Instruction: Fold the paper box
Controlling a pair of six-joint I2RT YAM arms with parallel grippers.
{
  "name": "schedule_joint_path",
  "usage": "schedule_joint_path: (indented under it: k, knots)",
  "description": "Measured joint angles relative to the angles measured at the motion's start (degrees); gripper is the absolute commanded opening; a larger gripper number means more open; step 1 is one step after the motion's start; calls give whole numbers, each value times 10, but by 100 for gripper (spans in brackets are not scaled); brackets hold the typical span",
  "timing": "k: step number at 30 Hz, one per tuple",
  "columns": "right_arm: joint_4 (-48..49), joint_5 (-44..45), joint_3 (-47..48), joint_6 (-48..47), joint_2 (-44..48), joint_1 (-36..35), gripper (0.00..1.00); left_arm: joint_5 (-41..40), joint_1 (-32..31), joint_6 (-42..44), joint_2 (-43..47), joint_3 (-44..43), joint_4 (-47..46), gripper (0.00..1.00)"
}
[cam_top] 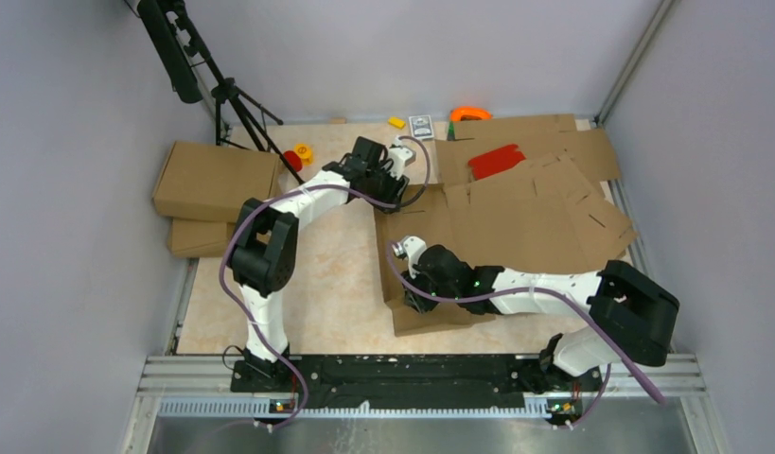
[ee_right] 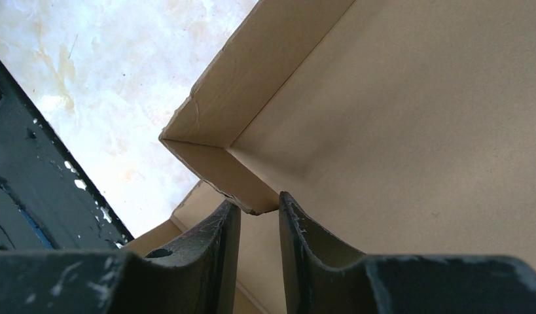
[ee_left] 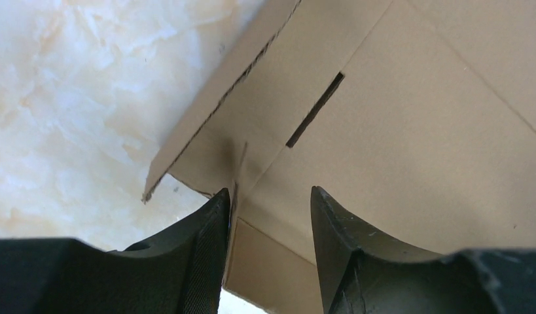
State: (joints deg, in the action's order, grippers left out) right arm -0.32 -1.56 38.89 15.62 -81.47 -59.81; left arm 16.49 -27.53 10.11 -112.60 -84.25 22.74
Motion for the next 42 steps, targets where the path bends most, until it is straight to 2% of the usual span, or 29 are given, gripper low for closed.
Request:
schedule_joint_path:
  k: [3, 6, 13, 20, 26, 34, 38, 42]
  knots:
    - [2, -2, 0, 0, 0, 0, 26, 13, 0, 1, -2, -2, -21, 46]
    - [5, -3, 0, 0, 0, 0, 26, 27, 0, 2, -9, -5, -26, 36]
    - [10, -9, 0, 0, 0, 0, 25, 40, 0, 5, -30, -19, -13, 20]
    - [12, -14, 0, 0, 0, 0, 22, 48, -1, -2, -33, -22, 0, 11]
    - [14, -18, -3, 3, 0, 0, 35, 47, -7, -23, -45, -23, -3, 8]
    - [26, -49, -11, 5, 0, 0, 58, 44, -11, -48, -54, -23, -7, 9]
    - [26, -63, -11, -1, 0, 0, 63, 40, -11, -56, -54, -23, -9, 9]
    - [9, -77, -5, -22, 0, 0, 61, 40, -11, -59, -57, -23, -13, 9]
